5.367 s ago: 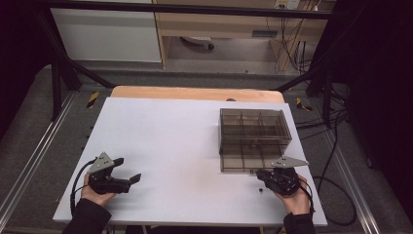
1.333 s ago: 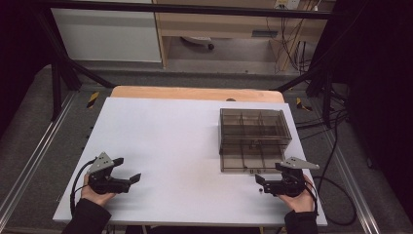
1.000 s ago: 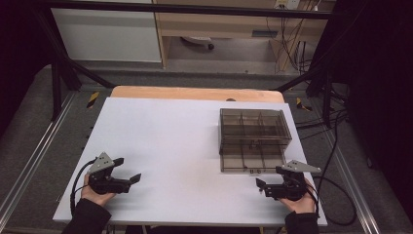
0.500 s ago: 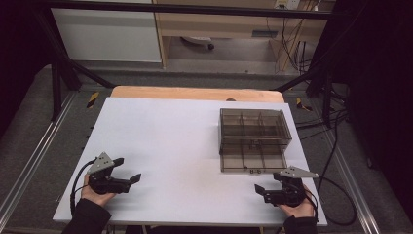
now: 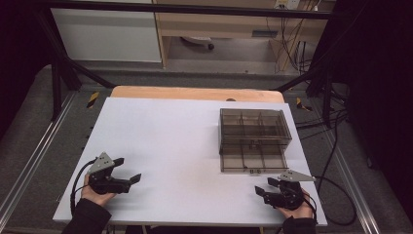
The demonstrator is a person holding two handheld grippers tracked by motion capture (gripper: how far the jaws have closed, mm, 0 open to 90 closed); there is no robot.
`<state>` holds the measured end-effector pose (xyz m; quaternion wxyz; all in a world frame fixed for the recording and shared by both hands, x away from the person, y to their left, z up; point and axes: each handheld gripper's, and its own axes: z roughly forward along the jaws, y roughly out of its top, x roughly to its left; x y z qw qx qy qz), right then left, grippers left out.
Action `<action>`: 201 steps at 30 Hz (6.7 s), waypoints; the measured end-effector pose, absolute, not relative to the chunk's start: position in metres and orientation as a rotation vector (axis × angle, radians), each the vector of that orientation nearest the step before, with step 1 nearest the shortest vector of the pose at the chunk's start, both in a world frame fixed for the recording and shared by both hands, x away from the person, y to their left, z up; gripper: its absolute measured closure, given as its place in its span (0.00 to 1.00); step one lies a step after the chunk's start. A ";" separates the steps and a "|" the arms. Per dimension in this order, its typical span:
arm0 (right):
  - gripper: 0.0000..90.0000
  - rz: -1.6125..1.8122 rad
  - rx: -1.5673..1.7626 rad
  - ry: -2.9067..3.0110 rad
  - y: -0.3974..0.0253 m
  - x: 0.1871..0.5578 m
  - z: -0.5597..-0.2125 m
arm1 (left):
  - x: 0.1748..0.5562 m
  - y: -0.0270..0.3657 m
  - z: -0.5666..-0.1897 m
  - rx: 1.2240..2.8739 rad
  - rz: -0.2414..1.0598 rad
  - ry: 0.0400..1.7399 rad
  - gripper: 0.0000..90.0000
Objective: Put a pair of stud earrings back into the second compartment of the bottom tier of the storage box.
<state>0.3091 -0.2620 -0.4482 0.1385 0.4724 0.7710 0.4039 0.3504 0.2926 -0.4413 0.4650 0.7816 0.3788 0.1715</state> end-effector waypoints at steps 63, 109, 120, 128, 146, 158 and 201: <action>0.88 1.008 1.346 2.292 -0.254 0.309 -0.447 | 0.350 0.292 -0.441 1.924 0.419 0.923 0.05; 0.89 1.035 1.282 2.274 -0.247 0.322 -0.424 | 0.350 0.292 -0.441 1.923 0.422 0.928 0.05; 0.89 1.045 1.275 2.256 -0.246 0.326 -0.417 | 0.350 0.292 -0.441 1.924 0.424 0.927 0.05; 0.89 1.055 1.260 2.240 -0.245 0.330 -0.410 | 0.350 0.292 -0.441 1.924 0.422 0.928 0.05; 0.89 1.073 1.271 2.199 -0.246 0.344 -0.396 | 0.350 0.292 -0.441 1.924 0.422 0.929 0.05; 0.89 1.071 1.279 2.167 -0.247 0.355 -0.392 | 0.350 0.292 -0.441 1.924 0.422 0.930 0.05; 0.89 1.041 1.347 2.180 -0.238 0.389 -0.420 | 0.351 0.292 -0.442 1.926 0.422 0.929 0.05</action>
